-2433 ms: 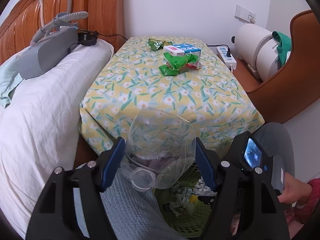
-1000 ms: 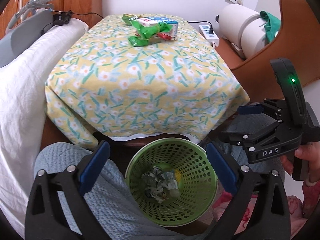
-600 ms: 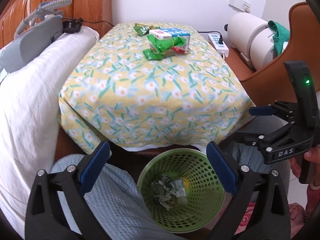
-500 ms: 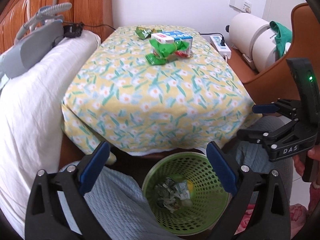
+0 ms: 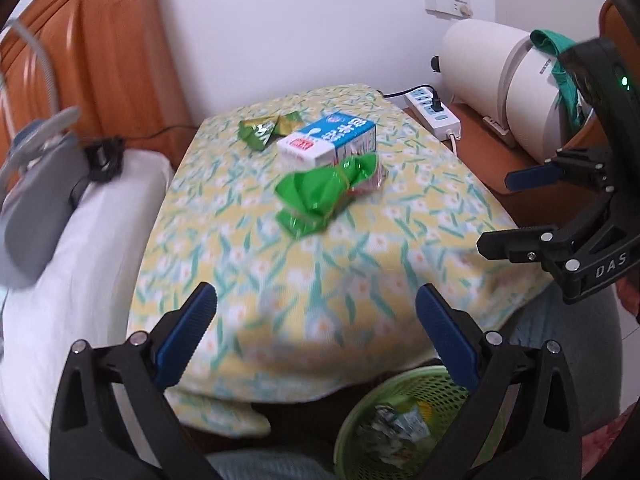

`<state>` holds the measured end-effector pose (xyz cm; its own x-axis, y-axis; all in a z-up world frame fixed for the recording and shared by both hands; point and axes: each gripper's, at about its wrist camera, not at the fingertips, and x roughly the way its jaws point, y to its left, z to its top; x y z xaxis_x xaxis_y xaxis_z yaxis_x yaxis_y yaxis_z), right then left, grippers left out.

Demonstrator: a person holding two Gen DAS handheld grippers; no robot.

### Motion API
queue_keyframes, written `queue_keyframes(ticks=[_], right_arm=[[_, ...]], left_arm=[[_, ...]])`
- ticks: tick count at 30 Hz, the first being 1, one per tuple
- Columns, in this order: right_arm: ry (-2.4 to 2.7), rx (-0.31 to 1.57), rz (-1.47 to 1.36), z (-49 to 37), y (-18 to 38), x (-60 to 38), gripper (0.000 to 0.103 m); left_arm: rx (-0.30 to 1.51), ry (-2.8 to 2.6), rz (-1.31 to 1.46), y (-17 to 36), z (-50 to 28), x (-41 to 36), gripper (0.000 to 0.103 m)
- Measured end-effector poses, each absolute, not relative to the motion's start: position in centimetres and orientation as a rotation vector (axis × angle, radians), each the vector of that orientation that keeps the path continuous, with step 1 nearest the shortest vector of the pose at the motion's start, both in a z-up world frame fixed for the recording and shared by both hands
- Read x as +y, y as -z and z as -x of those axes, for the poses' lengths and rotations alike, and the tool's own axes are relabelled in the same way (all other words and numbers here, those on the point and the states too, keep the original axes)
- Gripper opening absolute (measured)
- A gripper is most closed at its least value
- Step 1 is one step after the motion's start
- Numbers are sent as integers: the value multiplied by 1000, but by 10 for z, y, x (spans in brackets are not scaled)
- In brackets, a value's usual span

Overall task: Collect trash
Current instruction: 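Move both open tools back up to the table, then grasp the green plastic bag with the left tool, then grasp the red wrapper with the right tool while the left tool holds the green bag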

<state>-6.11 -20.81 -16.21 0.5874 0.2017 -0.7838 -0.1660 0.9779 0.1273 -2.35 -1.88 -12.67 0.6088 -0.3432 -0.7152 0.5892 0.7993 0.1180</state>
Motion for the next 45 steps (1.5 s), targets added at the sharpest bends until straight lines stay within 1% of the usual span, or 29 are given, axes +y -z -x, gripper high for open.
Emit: queue_keyframes(ticks=[10, 17, 19, 21, 26, 29, 30, 31, 45], right_arm=[[-204, 911, -76, 8, 162, -230, 95], [-205, 919, -103, -11, 167, -243, 95], [-209, 922, -116, -14, 168, -247, 95], [-206, 924, -118, -17, 170, -250, 95], [-203, 934, -125, -20, 175, -252, 95], [-206, 937, -130, -20, 177, -253, 95], [-207, 938, -132, -21, 177, -253, 95], [-208, 938, -134, -21, 178, -252, 95], [-228, 932, -156, -23, 174, -248, 95]], left_arm=[[713, 626, -430, 136, -49, -59, 95], [693, 699, -464, 145, -65, -76, 95], [684, 719, -473, 147, -66, -80, 90], [689, 742, -469, 150, -68, -82, 81], [693, 776, -477, 156, -65, -84, 65], [669, 776, -488, 156, -60, -83, 63], [663, 777, -489, 155, -59, -83, 54], [658, 777, -490, 154, -58, -82, 49], [650, 746, -405, 143, -50, -60, 46]])
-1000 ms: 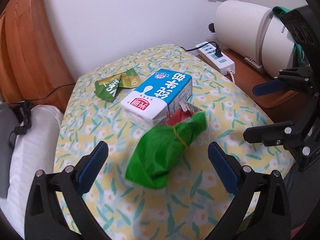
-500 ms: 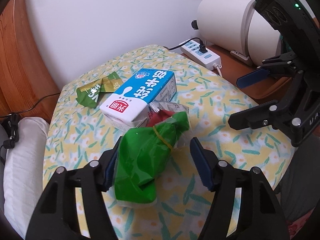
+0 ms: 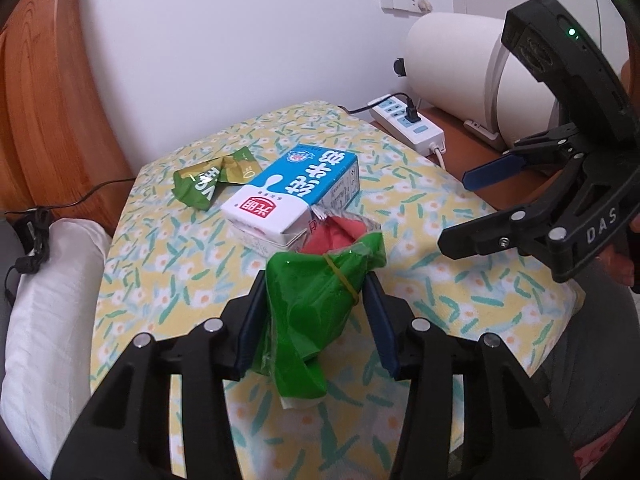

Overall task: Collect trash
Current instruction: 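Grasp the red wrapper with the right tool while the left tool holds the green bag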

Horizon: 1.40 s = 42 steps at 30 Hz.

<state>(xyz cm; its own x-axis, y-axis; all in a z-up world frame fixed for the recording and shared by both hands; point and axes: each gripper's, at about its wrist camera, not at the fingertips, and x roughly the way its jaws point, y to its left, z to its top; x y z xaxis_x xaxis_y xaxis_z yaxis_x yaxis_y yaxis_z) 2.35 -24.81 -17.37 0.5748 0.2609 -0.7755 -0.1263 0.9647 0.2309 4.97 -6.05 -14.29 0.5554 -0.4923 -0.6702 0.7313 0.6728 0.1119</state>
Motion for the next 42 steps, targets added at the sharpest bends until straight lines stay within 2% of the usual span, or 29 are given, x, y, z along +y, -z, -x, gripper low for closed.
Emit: queue_keyframes(ticks=[15, 29, 35, 37, 38, 42], right_arm=[[-314, 932, -85, -52, 166, -212, 95], [-336, 977, -226, -68, 163, -173, 95], [-237, 992, -141, -77, 172, -144, 95], [-208, 1002, -129, -78, 175, -144, 82], [-204, 1007, -129, -78, 176, -144, 71], [-179, 1009, -115, -73, 175, -148, 52]], left_arm=[[684, 722, -287, 140, -35, -22, 46], [697, 580, -187, 127, -18, 37, 46], [734, 496, -146, 129, -13, 54, 46], [743, 469, -133, 130, -11, 57, 46], [748, 463, -124, 130, -9, 58, 46], [757, 449, -103, 130, -1, 59, 46]])
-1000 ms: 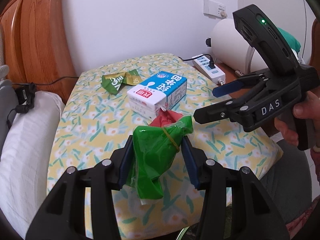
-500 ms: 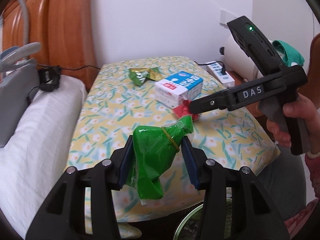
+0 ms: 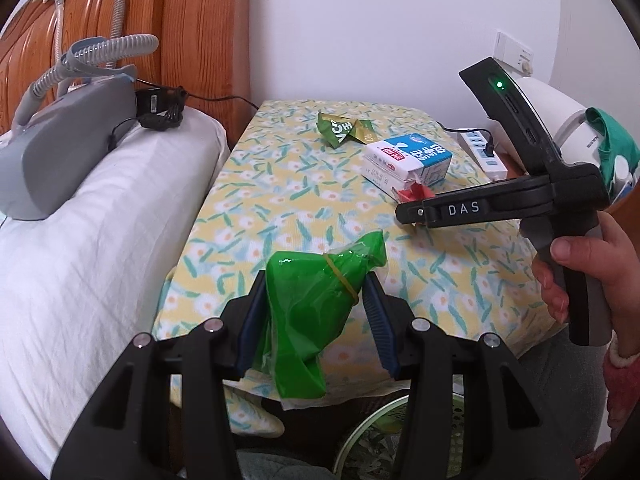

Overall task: Collect trash
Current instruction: 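Grasp the red wrapper with the right tool while the left tool holds the green bag, then carry both tools over the wastebasket and release the green bag and red wrapper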

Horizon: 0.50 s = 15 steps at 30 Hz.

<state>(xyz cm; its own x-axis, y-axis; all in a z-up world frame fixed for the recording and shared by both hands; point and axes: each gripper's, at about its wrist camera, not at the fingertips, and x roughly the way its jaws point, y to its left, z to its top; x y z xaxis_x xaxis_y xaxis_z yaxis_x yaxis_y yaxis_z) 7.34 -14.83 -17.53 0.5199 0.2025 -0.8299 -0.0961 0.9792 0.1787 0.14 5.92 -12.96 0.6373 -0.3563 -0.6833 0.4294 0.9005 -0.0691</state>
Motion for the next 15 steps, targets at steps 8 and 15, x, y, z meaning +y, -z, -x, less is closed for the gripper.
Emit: queue_keyframes(ticks=[8, 15], right_arm=[[-195, 998, -145, -58, 168, -161, 31], [-230, 973, -144, -18, 151, -169, 31]], left_arm=[[742, 434, -106, 121, 19, 52, 46], [768, 442, -109, 117, 42, 45, 46]])
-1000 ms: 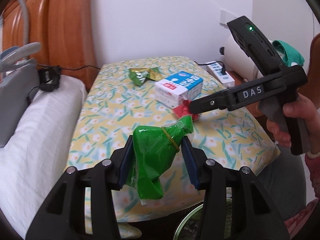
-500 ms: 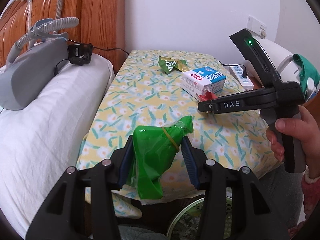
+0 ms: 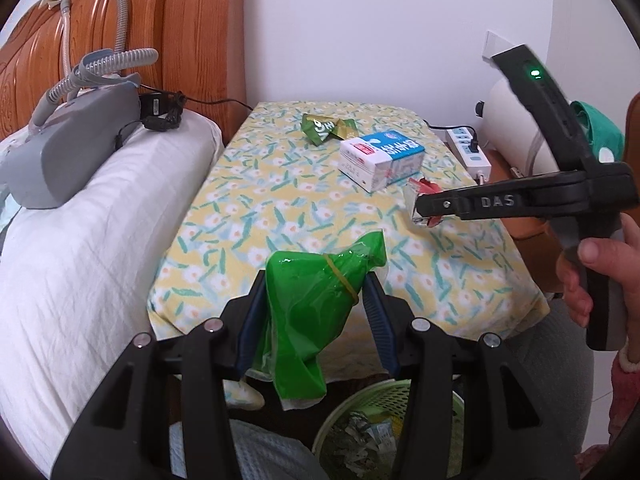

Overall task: Collect trash
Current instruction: 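Carry both tools over the wastebasket and release the green bag and red wrapper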

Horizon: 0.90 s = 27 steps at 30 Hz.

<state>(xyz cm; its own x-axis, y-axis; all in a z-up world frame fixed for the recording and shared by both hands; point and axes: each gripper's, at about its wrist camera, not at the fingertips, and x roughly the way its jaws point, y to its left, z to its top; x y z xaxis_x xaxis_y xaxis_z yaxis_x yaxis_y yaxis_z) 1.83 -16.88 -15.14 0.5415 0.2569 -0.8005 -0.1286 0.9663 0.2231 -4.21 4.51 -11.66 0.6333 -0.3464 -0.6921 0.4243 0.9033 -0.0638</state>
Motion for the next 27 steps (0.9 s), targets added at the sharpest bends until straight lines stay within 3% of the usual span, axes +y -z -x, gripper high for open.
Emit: queue_keyframes(ticks=[14, 27], right_arm=[[-313, 1065, -112, 116, 168, -171, 31], [-339, 1141, -157, 160, 210, -177, 31]], left_arm=[[937, 473, -147, 149, 110, 14, 46], [1058, 500, -192, 186, 141, 0, 46]])
